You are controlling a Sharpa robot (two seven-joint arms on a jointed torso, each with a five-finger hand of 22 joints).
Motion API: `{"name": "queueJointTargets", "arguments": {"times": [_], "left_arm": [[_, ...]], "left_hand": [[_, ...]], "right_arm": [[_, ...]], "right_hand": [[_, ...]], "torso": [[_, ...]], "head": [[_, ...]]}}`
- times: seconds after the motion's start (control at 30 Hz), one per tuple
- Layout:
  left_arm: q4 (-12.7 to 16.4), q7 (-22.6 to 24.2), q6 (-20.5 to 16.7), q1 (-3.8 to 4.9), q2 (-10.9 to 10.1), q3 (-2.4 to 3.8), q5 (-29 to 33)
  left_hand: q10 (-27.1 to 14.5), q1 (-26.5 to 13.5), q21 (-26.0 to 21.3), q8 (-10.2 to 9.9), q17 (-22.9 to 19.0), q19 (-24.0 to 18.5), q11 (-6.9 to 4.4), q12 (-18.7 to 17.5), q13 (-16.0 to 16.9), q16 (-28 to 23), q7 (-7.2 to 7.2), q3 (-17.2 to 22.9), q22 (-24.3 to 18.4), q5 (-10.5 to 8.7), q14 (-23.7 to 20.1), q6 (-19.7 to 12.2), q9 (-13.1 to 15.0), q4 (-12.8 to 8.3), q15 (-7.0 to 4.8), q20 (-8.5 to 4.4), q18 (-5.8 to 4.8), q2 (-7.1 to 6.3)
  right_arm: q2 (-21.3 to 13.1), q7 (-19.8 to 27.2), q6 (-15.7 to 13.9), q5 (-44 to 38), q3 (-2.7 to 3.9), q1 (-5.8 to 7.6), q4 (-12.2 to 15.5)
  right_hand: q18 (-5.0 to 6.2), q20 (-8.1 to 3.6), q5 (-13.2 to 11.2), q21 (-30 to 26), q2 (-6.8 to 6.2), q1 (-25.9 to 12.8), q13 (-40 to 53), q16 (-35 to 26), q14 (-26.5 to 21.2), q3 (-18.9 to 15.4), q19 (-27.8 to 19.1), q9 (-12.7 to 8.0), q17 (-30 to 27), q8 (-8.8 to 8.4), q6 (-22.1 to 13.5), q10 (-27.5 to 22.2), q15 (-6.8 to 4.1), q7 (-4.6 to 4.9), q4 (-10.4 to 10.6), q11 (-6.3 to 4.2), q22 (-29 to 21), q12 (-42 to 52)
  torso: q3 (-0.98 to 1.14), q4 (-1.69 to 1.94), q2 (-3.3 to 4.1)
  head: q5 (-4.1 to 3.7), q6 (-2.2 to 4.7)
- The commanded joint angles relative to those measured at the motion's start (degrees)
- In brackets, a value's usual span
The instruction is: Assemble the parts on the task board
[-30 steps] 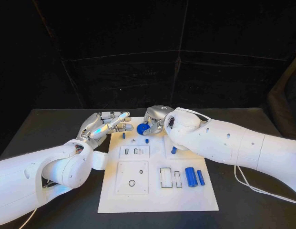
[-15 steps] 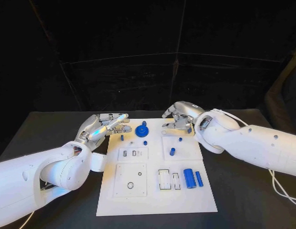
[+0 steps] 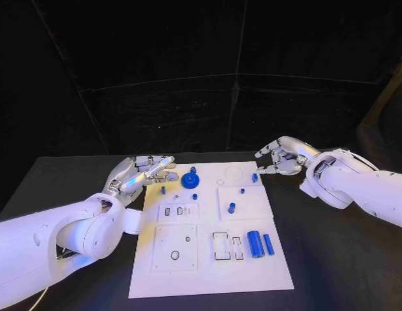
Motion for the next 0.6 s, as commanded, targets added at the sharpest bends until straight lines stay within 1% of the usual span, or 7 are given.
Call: {"name": "queueJointTargets", "arguments": {"times": [0.03,0.07,0.1,0.17,0.43,0.6], "left_arm": [[-0.2,0.2,1.0,0.06,0.2,0.05,-0.3],[-0.3,0.2,1.0,0.06,0.3,0.05,-0.3],[-0.3,0.2,1.0,0.06,0.3,0.04,-0.3],[-0.4,0.2,1.0,0.05,0.4,0.04,-0.3],[-0.6,0.2,1.1,0.04,0.5,0.04,-0.3],[-0.7,0.2,1.1,0.03,0.5,0.04,-0.3]], "left_hand": [[-0.4,0.1,-0.3,-0.2,0.1,0.4,0.09,-0.4,-0.1,-0.4,0.33,0.0,-0.1,0.1,0.2,-0.3,0.0,-0.3,0.34,0.07,0.79,0.56],[-0.4,0.1,-0.3,-0.2,0.1,0.4,0.09,-0.4,-0.1,-0.4,0.33,0.0,-0.1,0.1,0.2,-0.3,0.0,-0.3,0.34,0.07,0.79,0.56],[-0.4,0.1,-0.3,-0.2,0.1,0.4,0.09,-0.4,-0.1,-0.4,0.33,0.0,-0.1,0.1,0.2,-0.3,0.0,-0.3,0.34,0.07,0.79,0.56],[-0.4,0.1,-0.3,-0.2,0.1,0.4,0.09,-0.4,-0.1,-0.4,0.33,0.0,-0.1,0.1,0.2,-0.3,0.0,-0.3,0.34,0.07,0.79,0.56],[-0.4,0.1,-0.3,-0.2,0.1,0.4,0.07,-0.3,-0.1,-0.4,0.31,0.0,-0.1,0.1,0.2,-0.3,0.0,-0.3,0.34,0.07,0.79,0.6],[-0.4,0.1,-0.3,-0.2,0.1,0.4,0.07,-0.3,-0.1,-0.4,0.31,0.0,-0.1,0.1,0.2,-0.3,0.0,-0.3,0.34,0.07,0.79,0.6]], "right_arm": [[0.3,3.0,2.1,1.7,-0.01,-0.3,-1.3],[0.4,3.1,2.2,1.6,-0.01,-0.42,-1.8],[0.6,3.1,2.4,1.5,-0.01,-0.55,-2.3],[0.8,3.1,2.7,1.2,-0.01,-0.84,-3.0],[2.2,3.3,3.8,0.4,-0.01,-2.21,-5.3],[3.1,3.5,4.2,0.1,-0.01,-2.81,-6.3]], "right_hand": [[0.03,0.1,0.4,-0.2,0.09,0.8,-0.1,-0.1,3.6,-0.4,-0.3,0.0,4.1,-0.07,-0.4,-0.4,0.42,0.06,0.0,-0.15,1.0,-0.2],[0.03,0.11,0.4,-0.2,0.11,0.8,-0.1,-0.1,3.6,-0.4,-0.3,0.0,4.1,-0.07,-0.4,-0.4,0.42,0.07,0.0,-0.14,1.0,-0.2],[0.03,0.11,0.4,-0.2,0.11,0.8,-0.1,-0.1,3.6,-0.4,-0.3,0.0,4.1,-0.07,-0.4,-0.4,0.42,0.07,0.0,-0.14,1.0,-0.2],[0.03,0.11,0.4,-0.2,0.18,0.9,-0.1,-0.1,3.6,-0.5,-0.3,0.0,4.1,-0.06,-0.4,-0.4,0.43,0.07,-0.1,-0.13,1.0,-0.2],[0.0,0.13,0.6,-0.2,0.47,1.3,0.2,0.0,3.6,-0.6,-0.2,0.0,4.3,0.04,-0.4,-0.3,0.44,0.07,-0.2,-0.14,1.1,0.1],[-0.06,0.13,0.7,-0.1,1.0,1.7,0.6,0.1,3.7,-0.7,0.0,0.1,4.6,0.25,-0.1,0.1,0.41,0.0,-0.4,-0.19,1.4,0.6]], "torso": [[0.28,-0.06,0.08],[0.24,-0.05,0.07],[0.26,-0.05,0.08],[0.15,-0.04,0.05],[0.09,-0.08,0.04],[0.05,0.02,-0.01]], "head": [[0.05,-0.07],[0.0,-0.14],[-0.02,-0.13],[-0.02,-0.16],[-0.04,-0.45],[-0.04,-0.57]]}}
